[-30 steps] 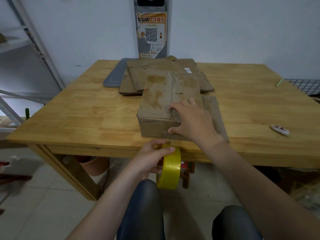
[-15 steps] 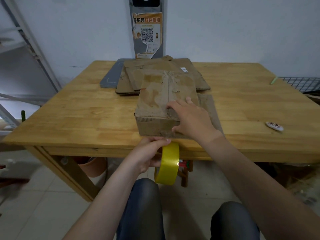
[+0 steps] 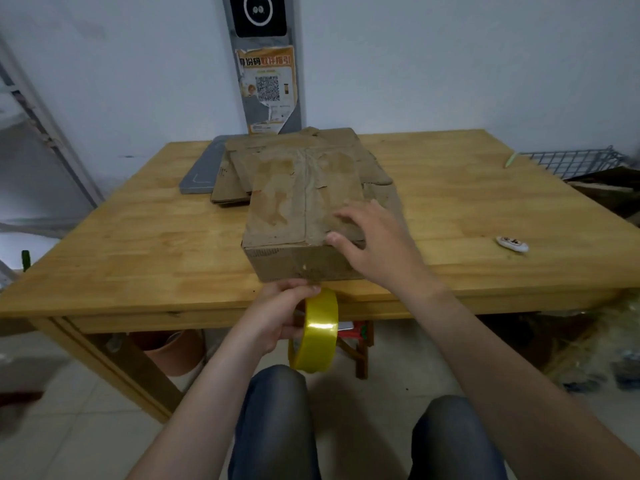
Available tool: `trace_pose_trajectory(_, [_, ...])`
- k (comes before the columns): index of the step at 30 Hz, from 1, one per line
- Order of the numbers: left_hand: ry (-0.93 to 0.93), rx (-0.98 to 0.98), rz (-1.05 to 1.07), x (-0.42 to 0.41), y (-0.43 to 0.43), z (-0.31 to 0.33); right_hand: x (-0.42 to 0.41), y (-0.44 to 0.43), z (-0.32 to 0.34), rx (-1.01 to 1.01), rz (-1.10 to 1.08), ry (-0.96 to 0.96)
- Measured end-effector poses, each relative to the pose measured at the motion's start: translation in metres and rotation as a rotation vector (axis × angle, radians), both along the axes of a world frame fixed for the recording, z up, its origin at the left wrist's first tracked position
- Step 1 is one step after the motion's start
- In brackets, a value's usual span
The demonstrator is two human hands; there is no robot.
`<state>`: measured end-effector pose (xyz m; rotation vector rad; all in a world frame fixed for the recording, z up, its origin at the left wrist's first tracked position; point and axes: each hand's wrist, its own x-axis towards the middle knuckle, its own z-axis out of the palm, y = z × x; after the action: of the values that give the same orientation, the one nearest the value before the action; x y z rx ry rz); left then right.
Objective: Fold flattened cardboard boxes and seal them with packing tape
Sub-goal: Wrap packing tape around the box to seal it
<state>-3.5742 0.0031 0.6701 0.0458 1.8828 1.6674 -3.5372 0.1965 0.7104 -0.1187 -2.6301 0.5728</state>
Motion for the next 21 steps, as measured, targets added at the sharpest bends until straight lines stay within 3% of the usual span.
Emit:
trace_pose_trajectory(3, [0.003,-0.014,0.017,0.002,0.002,0.001,0.017,0.029,-0.006,-0.102,-0.085,0.092])
trace_pose_trajectory(6, [0.035,-0.062,0.046,0.005,0.007,-0.002,0.031,0.076,-0.019,-0.044,-0.267,0.079])
trace_pose_trajectory(15, [0.071,-0.147,0.091,0.007,0.023,0.003,0.066,0.199,-0.065,-0.091,-0.745,-0.43])
trace_pose_trajectory(18, [0.064,-0.146,0.086,0.01,0.024,0.004,0.069,0.216,-0.068,-0.191,-0.744,-0.509])
trace_pose_trajectory(21, [0.061,-0.147,0.098,0.012,0.023,0.004,0.068,0.219,-0.071,-0.163,-0.702,-0.566])
